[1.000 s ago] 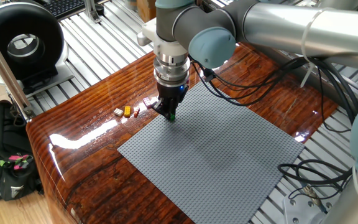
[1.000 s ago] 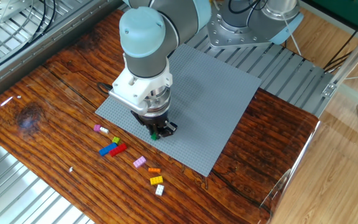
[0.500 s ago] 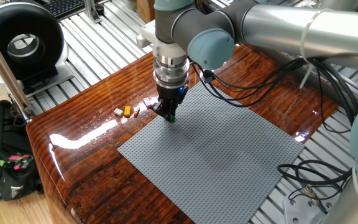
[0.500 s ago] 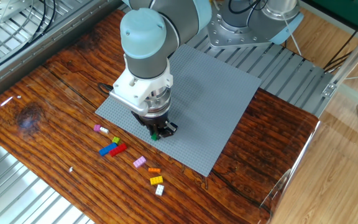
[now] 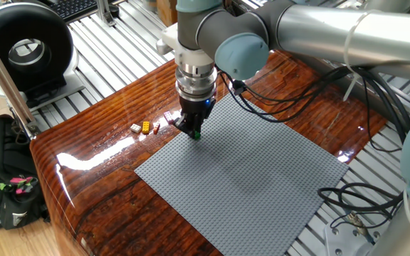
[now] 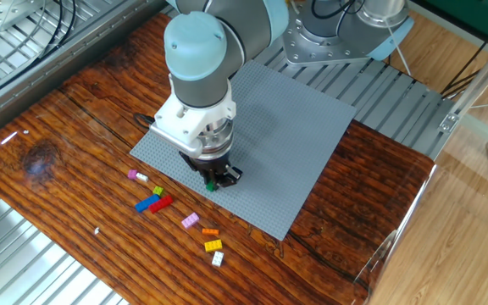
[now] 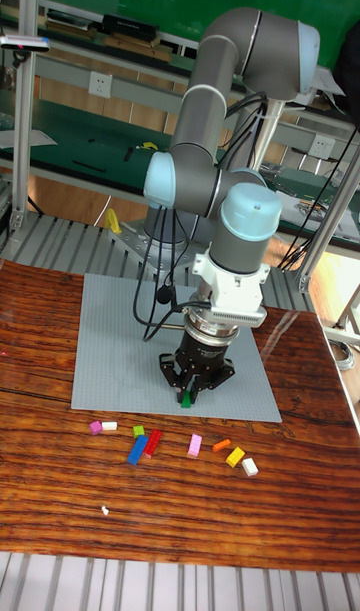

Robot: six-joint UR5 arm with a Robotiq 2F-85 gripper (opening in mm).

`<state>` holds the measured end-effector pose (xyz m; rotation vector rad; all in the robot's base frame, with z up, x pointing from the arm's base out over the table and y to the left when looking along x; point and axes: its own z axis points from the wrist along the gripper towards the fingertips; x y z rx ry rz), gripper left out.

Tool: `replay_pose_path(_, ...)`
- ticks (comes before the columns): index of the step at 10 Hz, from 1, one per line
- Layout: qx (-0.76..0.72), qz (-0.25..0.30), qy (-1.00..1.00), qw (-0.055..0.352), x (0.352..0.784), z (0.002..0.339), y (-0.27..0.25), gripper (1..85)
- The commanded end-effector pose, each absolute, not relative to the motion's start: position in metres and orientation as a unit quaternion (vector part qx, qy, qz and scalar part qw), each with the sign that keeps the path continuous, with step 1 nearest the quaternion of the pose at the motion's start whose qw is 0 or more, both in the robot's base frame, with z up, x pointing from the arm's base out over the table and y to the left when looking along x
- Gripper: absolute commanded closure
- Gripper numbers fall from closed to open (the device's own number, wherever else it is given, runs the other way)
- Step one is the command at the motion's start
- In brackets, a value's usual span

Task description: Build with small Lego blocks

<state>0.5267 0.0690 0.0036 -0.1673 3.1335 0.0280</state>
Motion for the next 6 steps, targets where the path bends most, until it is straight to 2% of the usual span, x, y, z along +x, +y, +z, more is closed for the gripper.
replay_pose_path(1, -0.051, 0.014, 0.999, -0.001, 0.5270, 0.0042, 0.0703, 84.0)
replay_pose_path(6, -0.053, 0.015, 0.998, -0.009, 0.5234, 0.0024, 0.0708, 84.0)
